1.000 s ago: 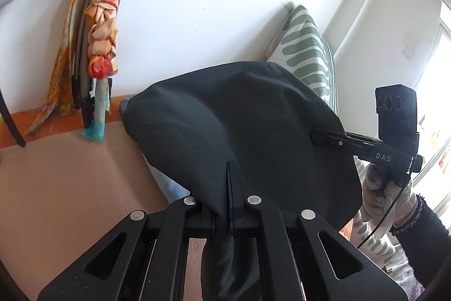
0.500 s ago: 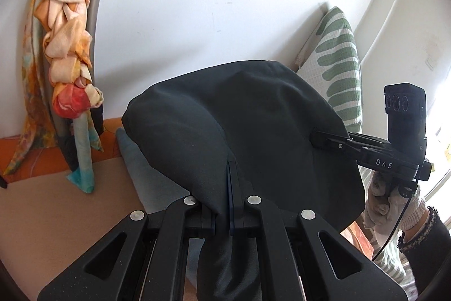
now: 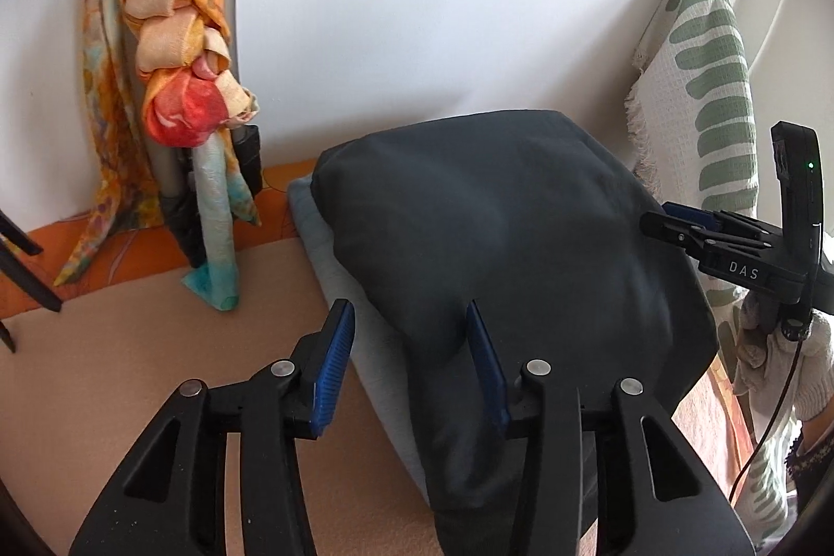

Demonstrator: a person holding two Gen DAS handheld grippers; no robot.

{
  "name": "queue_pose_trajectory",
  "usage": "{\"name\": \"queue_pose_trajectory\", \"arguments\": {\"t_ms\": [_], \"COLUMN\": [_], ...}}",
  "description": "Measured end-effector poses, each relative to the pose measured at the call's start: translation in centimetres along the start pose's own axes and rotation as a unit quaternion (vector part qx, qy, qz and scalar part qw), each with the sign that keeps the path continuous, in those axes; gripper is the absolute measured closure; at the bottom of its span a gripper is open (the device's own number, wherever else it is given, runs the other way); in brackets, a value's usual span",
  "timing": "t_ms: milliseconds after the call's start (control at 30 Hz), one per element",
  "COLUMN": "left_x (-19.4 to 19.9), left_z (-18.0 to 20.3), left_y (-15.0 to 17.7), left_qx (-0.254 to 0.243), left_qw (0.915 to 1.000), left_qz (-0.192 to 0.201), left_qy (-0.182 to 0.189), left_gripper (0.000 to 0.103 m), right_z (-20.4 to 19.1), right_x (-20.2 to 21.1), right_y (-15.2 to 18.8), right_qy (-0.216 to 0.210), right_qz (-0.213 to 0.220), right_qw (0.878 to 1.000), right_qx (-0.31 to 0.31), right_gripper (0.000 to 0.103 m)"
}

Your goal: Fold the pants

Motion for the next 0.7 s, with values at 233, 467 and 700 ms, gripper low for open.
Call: {"name": "queue_pose_trajectory", "arguments": {"t_ms": [233, 467, 700], "left_x": [3.0, 7.8, 13.8], "left_z": [-1.1, 0.6, 2.8], "left_y": [0.4, 0.3, 1.6], "left_qx": [0.007, -0.023, -0.053], "left_qw": [1.0000, 0.9990, 0.9963], "left_qz": [0.005, 0.037, 0.068], "left_qy": [-0.001, -0.001, -0.001], "left_gripper": [0.059, 0.036, 0.028], "right_z": [0.6, -1.1, -3.0], "right_x": [3.5, 7.9, 14.2], "right_y": [-0.9, -0.6, 1.1], "right_qy": [0.020, 0.050, 0.084], "right_qz": [0.026, 0.050, 0.085], "right_qw": [0.999, 0.997, 0.992], "right_qx": [-0.022, -0.028, -0.043], "right_gripper": [0.026, 0.011, 0.004]}}
Point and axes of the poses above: each gripper's, at about its wrist camera, not at the fingertips, and x roughly against the way its jaws point, z to its right, y to its underside, the point moved 8 cm from there along -x, roughly the way its jaws point, and after that the axes turned 8 degrees about z, right-handed, at the moved point
